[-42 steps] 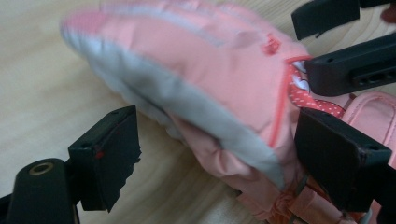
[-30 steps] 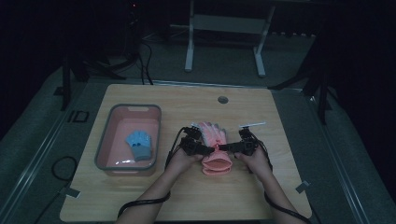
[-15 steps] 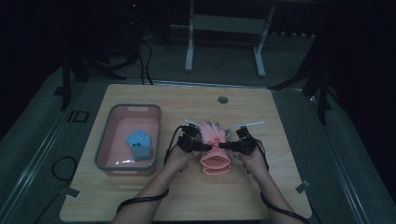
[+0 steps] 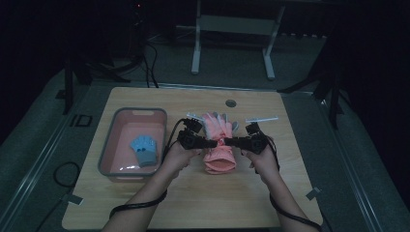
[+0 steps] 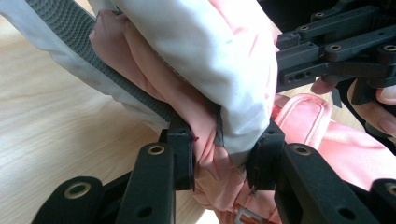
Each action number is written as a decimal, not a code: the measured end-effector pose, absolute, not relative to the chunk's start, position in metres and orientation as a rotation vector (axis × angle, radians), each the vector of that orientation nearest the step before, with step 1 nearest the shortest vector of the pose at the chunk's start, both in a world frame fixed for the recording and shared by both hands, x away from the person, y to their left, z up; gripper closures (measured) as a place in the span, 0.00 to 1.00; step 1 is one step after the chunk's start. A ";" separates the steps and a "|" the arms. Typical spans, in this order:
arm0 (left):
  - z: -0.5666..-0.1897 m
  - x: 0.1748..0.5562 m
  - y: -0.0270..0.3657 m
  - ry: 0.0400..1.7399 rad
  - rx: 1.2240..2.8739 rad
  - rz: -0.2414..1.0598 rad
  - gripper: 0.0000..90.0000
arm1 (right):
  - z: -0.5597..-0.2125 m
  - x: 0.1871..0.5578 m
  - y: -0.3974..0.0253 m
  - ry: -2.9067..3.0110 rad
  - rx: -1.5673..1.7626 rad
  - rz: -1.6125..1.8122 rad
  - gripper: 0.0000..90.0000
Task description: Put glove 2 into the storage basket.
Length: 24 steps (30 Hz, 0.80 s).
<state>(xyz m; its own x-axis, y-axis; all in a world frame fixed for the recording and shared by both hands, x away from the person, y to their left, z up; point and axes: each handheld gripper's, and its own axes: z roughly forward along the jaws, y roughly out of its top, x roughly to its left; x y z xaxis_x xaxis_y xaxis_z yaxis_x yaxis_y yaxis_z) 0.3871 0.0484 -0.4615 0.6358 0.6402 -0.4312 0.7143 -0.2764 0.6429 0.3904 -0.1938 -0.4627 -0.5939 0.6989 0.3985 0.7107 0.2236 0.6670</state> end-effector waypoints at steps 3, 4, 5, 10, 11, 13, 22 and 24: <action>-0.452 0.386 0.061 1.063 1.991 -0.097 0.76 | -0.455 0.390 -0.184 -2.462 -1.387 -1.365 0.86; -0.450 0.386 0.064 1.066 1.989 -0.091 0.76 | -0.451 0.391 -0.179 -2.464 -1.377 -1.369 0.86; -0.447 0.385 0.069 1.070 1.987 -0.087 0.76 | -0.449 0.392 -0.175 -2.461 -1.372 -1.372 0.86; -0.432 0.384 0.095 1.086 1.985 -0.060 0.76 | -0.437 0.395 -0.151 -2.467 -1.329 -1.400 0.86; -0.429 0.383 0.101 1.091 1.985 -0.054 0.76 | -0.434 0.396 -0.145 -2.469 -1.318 -1.402 0.86; -0.424 0.383 0.112 1.099 1.989 -0.042 0.76 | -0.431 0.398 -0.134 -2.464 -1.301 -1.408 0.86; -0.404 0.379 0.163 1.131 2.000 -0.002 0.76 | -0.417 0.404 -0.081 -2.461 -1.235 -1.421 0.86; -0.399 0.378 0.175 1.141 2.004 0.009 0.76 | -0.415 0.405 -0.070 -2.449 -1.222 -1.434 0.86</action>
